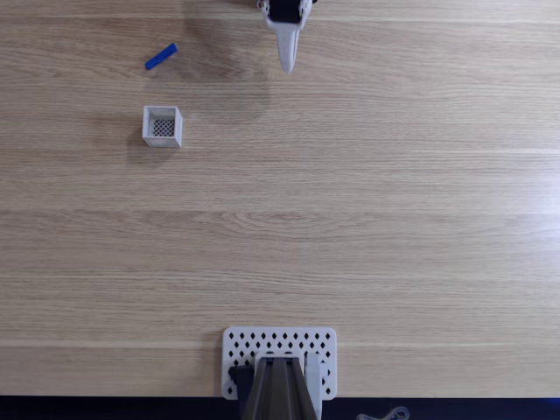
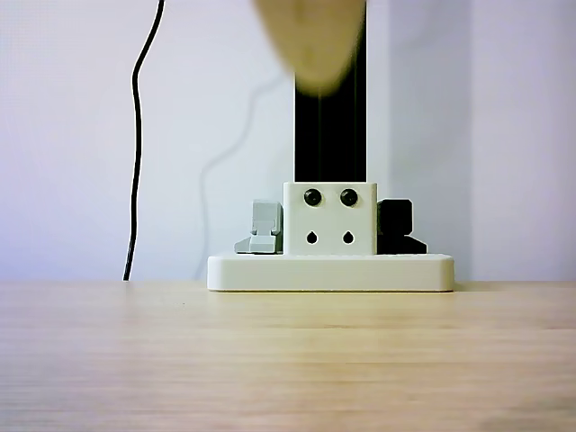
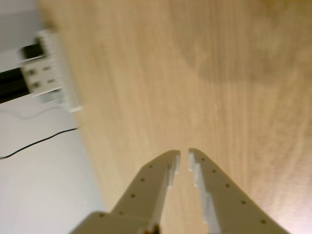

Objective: Grasp a peg and put it in the crate.

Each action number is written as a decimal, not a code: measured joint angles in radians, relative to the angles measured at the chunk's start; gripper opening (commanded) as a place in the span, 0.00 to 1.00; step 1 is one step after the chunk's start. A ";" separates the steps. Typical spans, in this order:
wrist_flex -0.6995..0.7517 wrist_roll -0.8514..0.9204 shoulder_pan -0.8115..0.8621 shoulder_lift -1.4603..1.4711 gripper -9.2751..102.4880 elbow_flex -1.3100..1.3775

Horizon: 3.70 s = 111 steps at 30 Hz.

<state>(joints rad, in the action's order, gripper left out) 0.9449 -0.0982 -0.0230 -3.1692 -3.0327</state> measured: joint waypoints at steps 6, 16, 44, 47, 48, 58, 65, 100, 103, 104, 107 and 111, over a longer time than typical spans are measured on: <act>0.051 0.000 0.000 0.037 0.08 0.028; 0.063 0.000 0.000 0.040 0.08 0.029; -0.032 0.110 0.187 0.318 0.08 0.160; -0.046 0.281 0.259 0.431 0.08 0.256; -0.046 0.356 0.287 0.469 0.08 0.290; -0.132 1.144 0.607 0.703 0.09 0.394; -0.407 1.341 0.772 0.836 0.09 0.393; -0.561 1.569 0.896 1.091 0.25 0.334; -0.483 1.569 0.896 1.091 0.25 0.354; -0.456 1.571 0.896 1.091 0.25 0.367; -0.385 1.568 0.896 1.091 0.25 0.397; -0.360 1.572 0.894 1.091 0.25 0.403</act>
<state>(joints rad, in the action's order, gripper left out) 0.5844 1.4742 0.8713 -2.0785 -2.6292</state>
